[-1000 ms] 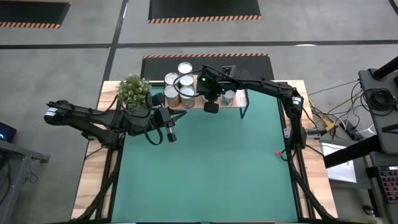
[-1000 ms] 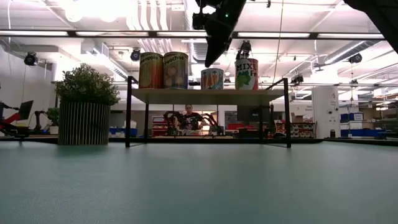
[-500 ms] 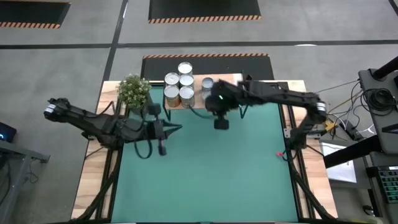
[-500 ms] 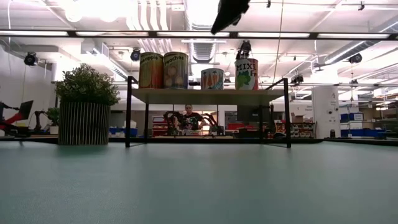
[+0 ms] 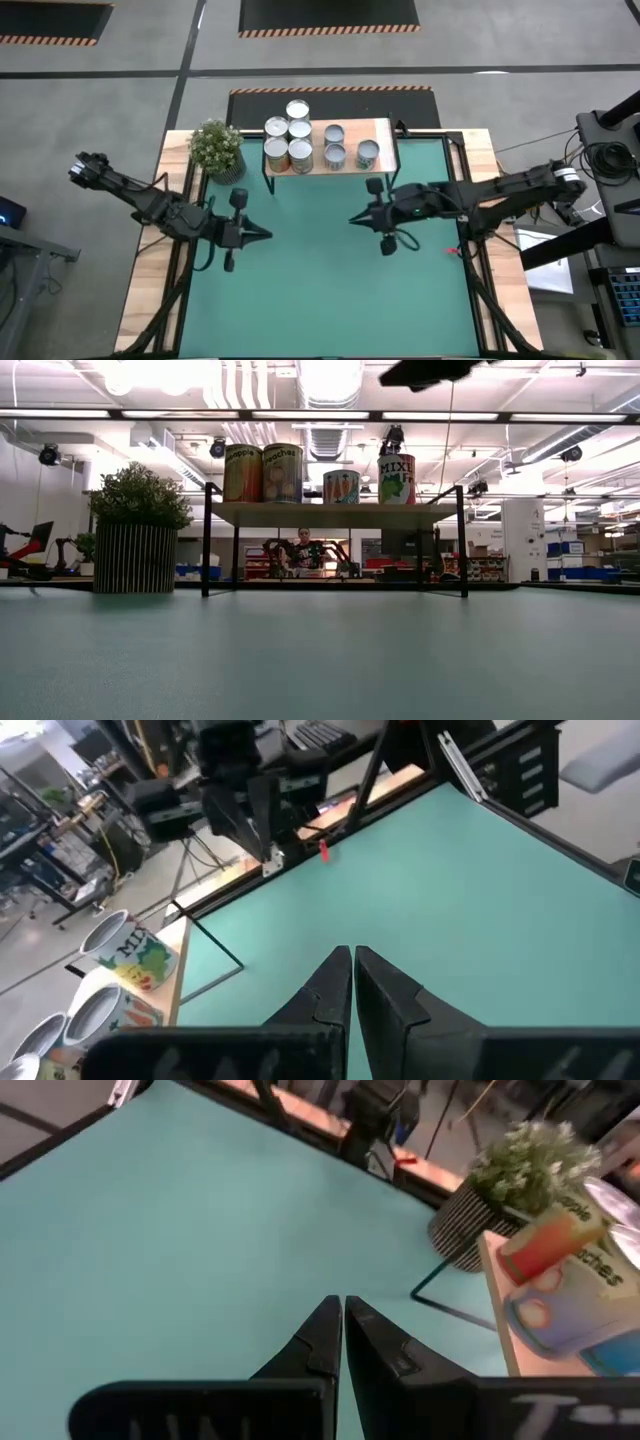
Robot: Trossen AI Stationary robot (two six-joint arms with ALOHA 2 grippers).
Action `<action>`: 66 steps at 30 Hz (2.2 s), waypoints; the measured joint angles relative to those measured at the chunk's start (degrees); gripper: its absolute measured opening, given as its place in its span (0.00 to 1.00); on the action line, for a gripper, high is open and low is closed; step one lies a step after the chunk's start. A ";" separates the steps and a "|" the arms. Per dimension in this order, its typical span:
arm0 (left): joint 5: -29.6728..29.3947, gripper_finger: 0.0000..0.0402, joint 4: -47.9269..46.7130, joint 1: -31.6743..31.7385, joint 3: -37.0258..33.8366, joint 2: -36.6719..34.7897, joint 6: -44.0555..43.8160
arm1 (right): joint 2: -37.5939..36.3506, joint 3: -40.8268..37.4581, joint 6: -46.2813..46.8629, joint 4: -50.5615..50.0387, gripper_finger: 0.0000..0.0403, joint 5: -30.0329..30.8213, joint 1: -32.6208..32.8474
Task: Pick and place cans onto a shelf
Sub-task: Return to Home Position
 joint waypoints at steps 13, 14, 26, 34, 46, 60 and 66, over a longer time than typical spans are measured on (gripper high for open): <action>-0.44 0.00 8.98 0.26 -12.43 -17.34 2.14 | -20.17 -20.09 -2.82 13.68 0.02 0.01 -1.15; -0.54 0.00 9.31 0.26 -13.00 -18.70 2.29 | -21.77 -20.71 -2.71 13.59 0.02 0.02 -1.15; -0.70 0.00 12.77 0.57 -21.03 -32.84 5.79 | -36.31 -26.18 -5.72 13.24 0.02 0.00 -1.17; -0.70 0.00 13.13 0.57 -23.20 -39.97 5.97 | -40.95 -28.59 -6.55 10.95 0.02 0.04 -1.30; -4.21 0.00 13.07 0.59 -26.06 -46.79 6.47 | -47.69 -29.57 -6.37 3.96 0.02 5.10 -2.92; -5.19 0.00 12.49 0.59 -28.46 -51.54 7.74 | -59.90 -32.08 -5.67 -0.83 0.02 4.67 -2.92; -5.20 0.00 12.21 0.59 -28.77 -52.05 7.52 | -64.91 -36.05 -6.94 2.68 0.02 4.57 -2.92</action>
